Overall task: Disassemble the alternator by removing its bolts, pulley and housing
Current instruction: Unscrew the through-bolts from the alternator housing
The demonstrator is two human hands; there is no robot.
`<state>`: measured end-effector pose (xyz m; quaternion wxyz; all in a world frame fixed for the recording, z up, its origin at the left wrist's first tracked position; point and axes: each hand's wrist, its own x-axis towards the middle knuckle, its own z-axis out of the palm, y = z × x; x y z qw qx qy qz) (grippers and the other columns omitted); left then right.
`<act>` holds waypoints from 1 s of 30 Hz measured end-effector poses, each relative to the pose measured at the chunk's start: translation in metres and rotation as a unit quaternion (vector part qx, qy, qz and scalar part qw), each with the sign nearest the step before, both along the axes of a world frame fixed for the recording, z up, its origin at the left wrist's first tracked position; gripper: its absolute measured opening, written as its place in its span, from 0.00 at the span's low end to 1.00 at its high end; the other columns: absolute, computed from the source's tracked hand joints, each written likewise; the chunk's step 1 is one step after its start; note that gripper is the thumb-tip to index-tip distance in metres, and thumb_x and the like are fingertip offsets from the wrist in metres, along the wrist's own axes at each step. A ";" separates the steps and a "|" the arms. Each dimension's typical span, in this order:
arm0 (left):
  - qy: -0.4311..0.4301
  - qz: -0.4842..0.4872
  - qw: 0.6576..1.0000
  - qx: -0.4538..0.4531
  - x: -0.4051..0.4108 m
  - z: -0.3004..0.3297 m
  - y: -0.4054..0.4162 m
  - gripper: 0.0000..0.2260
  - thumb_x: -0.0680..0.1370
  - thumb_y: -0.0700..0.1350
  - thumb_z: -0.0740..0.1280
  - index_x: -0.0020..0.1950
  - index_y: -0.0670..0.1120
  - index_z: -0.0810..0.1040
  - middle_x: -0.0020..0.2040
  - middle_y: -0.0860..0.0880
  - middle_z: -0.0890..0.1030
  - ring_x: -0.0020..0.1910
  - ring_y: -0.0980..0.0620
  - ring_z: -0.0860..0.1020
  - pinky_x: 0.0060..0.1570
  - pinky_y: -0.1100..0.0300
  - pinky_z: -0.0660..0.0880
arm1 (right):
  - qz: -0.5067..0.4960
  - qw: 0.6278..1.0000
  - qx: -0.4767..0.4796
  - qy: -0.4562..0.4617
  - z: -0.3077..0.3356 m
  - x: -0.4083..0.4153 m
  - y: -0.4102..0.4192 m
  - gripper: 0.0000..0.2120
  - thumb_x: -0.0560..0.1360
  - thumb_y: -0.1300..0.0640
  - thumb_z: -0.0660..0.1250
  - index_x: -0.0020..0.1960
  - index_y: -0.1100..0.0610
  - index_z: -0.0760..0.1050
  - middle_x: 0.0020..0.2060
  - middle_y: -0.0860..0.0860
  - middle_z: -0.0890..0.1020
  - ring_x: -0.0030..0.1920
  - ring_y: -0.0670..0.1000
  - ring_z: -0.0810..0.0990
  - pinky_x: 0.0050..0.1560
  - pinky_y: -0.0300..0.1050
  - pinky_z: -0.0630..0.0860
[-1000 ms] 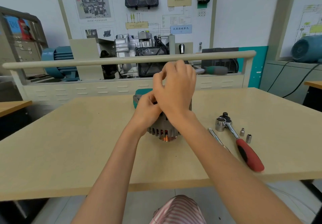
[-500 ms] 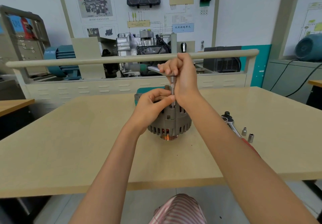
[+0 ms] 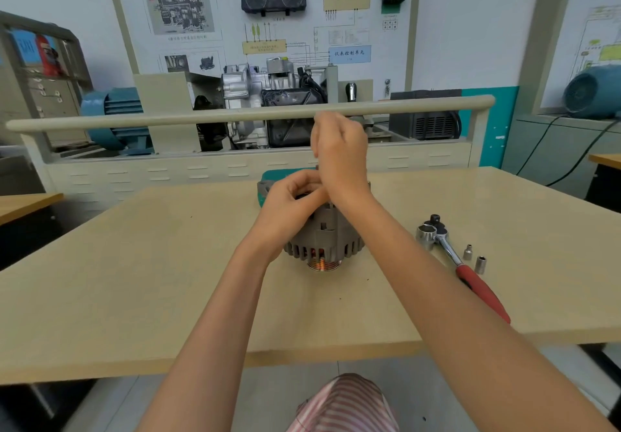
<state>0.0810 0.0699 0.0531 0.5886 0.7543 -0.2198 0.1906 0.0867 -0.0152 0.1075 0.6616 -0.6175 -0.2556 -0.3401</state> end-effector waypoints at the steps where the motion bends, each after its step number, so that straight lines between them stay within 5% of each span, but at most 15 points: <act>1: 0.008 0.001 1.000 -0.002 0.001 0.000 0.000 0.06 0.77 0.43 0.67 0.50 0.52 0.81 0.43 0.54 0.85 0.45 0.58 0.82 0.43 0.65 0.76 | 0.064 0.997 0.033 0.030 0.003 0.003 -0.001 0.19 0.74 0.58 0.54 0.24 0.57 0.61 0.24 0.58 0.63 0.30 0.54 0.63 0.35 0.45 0.64; 6: 0.025 0.003 1.000 -0.014 0.002 0.001 0.003 0.04 0.77 0.45 0.68 0.49 0.51 0.81 0.44 0.52 0.85 0.44 0.57 0.82 0.45 0.64 0.75 | 0.323 0.927 0.137 0.133 0.012 0.023 -0.013 0.31 0.79 0.60 0.50 0.17 0.53 0.61 0.17 0.50 0.66 0.26 0.50 0.68 0.50 0.43 0.74; 9: 0.020 0.001 1.000 -0.012 0.003 0.000 0.003 0.03 0.76 0.44 0.68 0.46 0.51 0.81 0.43 0.50 0.85 0.43 0.55 0.81 0.44 0.62 0.75 | 0.324 0.928 0.135 0.123 0.010 0.021 -0.014 0.31 0.79 0.60 0.50 0.17 0.53 0.62 0.17 0.50 0.67 0.26 0.50 0.70 0.52 0.44 0.75; 14: 0.002 0.002 1.000 -0.002 0.002 -0.001 0.004 0.07 0.77 0.39 0.66 0.45 0.50 0.80 0.39 0.53 0.84 0.41 0.56 0.81 0.43 0.63 0.76 | 0.019 0.999 0.025 -0.033 -0.007 0.012 0.000 0.21 0.78 0.60 0.54 0.25 0.56 0.64 0.23 0.50 0.67 0.29 0.49 0.67 0.38 0.43 0.70; 17: 0.000 0.020 1.000 -0.006 0.003 -0.002 0.005 0.14 0.76 0.32 0.63 0.37 0.49 0.75 0.28 0.59 0.80 0.29 0.66 0.76 0.28 0.74 0.69 | -0.310 0.929 -0.149 -0.140 -0.018 0.010 0.007 0.12 0.74 0.59 0.59 0.33 0.60 0.72 0.30 0.51 0.71 0.36 0.51 0.69 0.44 0.46 0.66; 19: 0.006 0.028 1.000 -0.011 0.003 -0.003 0.004 0.15 0.75 0.31 0.62 0.35 0.49 0.74 0.25 0.59 0.78 0.27 0.67 0.75 0.26 0.75 0.67 | -0.393 0.890 -0.189 -0.134 -0.020 0.007 0.010 0.11 0.74 0.58 0.60 0.37 0.61 0.76 0.33 0.53 0.75 0.40 0.52 0.71 0.51 0.46 0.64; 21: 0.000 0.024 1.000 -0.009 0.002 -0.003 0.003 0.15 0.75 0.31 0.62 0.35 0.50 0.74 0.26 0.60 0.79 0.27 0.67 0.75 0.26 0.75 0.67 | -0.323 0.927 -0.151 -0.120 -0.017 0.005 0.010 0.14 0.73 0.57 0.58 0.31 0.59 0.72 0.30 0.50 0.71 0.37 0.50 0.68 0.49 0.46 0.64; 24: 0.008 -0.001 1.000 0.001 0.000 0.000 0.002 0.08 0.77 0.38 0.65 0.44 0.51 0.79 0.36 0.58 0.83 0.37 0.65 0.79 0.34 0.73 0.72 | -0.058 0.998 -0.030 -0.026 -0.002 0.005 0.004 0.18 0.72 0.55 0.55 0.24 0.55 0.60 0.23 0.49 0.64 0.29 0.51 0.63 0.38 0.44 0.62; 27: 0.028 -0.005 1.000 -0.001 0.000 0.001 0.001 0.05 0.77 0.44 0.67 0.50 0.52 0.81 0.43 0.55 0.85 0.44 0.60 0.81 0.41 0.69 0.74 | 0.145 0.984 0.076 0.069 0.006 0.013 -0.006 0.26 0.77 0.56 0.53 0.20 0.56 0.59 0.19 0.51 0.65 0.27 0.53 0.65 0.38 0.41 0.71; 30: 0.026 -0.001 1.000 -0.008 0.000 0.001 0.000 0.03 0.76 0.44 0.68 0.47 0.50 0.81 0.40 0.54 0.84 0.40 0.61 0.80 0.40 0.70 0.73 | 0.333 0.924 0.146 0.120 0.009 0.022 -0.018 0.32 0.80 0.56 0.49 0.16 0.54 0.61 0.17 0.51 0.67 0.27 0.51 0.69 0.47 0.42 0.75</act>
